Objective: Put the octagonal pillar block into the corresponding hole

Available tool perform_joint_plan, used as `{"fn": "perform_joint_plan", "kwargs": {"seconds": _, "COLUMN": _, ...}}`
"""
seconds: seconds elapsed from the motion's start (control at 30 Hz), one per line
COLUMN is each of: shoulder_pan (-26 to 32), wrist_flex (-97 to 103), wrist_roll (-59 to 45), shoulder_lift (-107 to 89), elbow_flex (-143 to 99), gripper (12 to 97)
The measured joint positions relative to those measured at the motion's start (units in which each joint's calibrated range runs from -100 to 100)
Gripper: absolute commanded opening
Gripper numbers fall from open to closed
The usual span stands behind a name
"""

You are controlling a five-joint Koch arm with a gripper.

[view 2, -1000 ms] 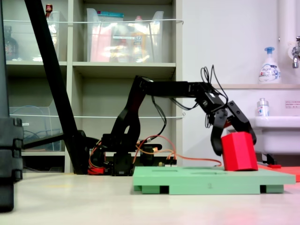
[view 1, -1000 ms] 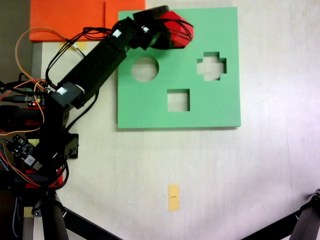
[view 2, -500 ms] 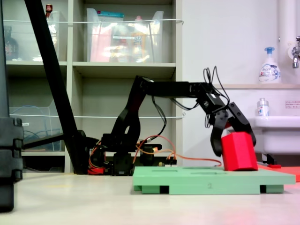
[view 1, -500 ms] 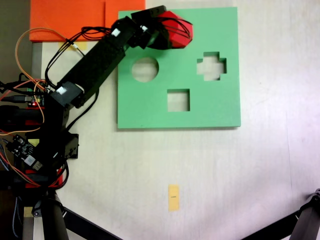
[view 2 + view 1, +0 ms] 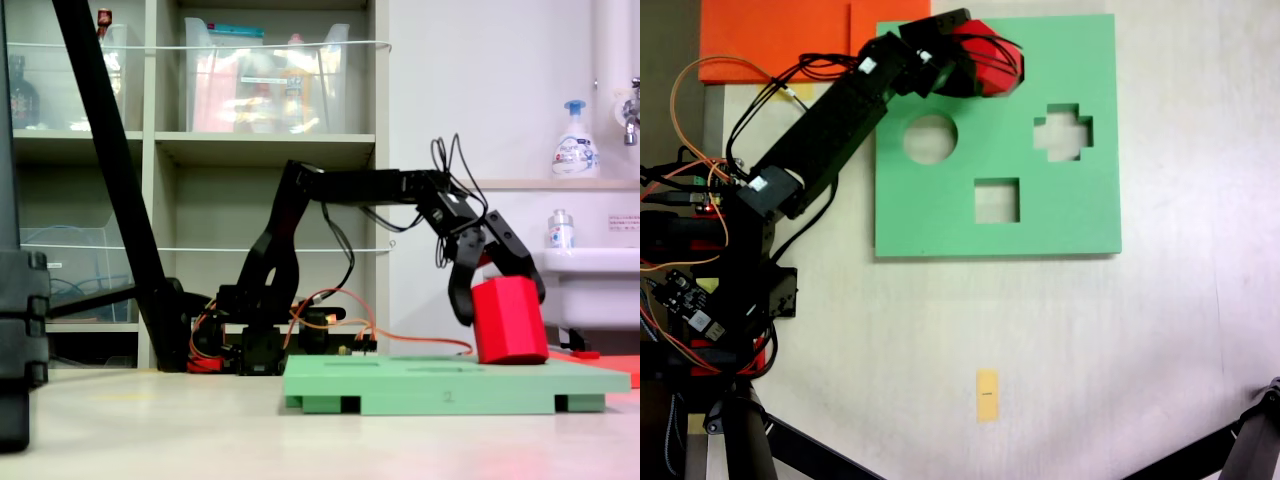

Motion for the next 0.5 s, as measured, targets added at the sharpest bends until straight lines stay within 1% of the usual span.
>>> {"fn": "perform_joint_plan", "kwargs": {"seconds": 0.3, "shoulder_pan": 0.00, "wrist_flex": 0.10, "wrist_roll": 0.00, "shoulder_lift": 2.05, "elbow_flex": 0.00, "gripper": 38.8}}
{"fn": "perform_joint_plan", "kwargs": {"seconds": 0.5, "shoulder_pan": -0.29, "wrist_flex": 0.10, "wrist_roll": 2.20, "shoulder_lift": 5.34, "elbow_flex": 0.10, "gripper": 38.9}}
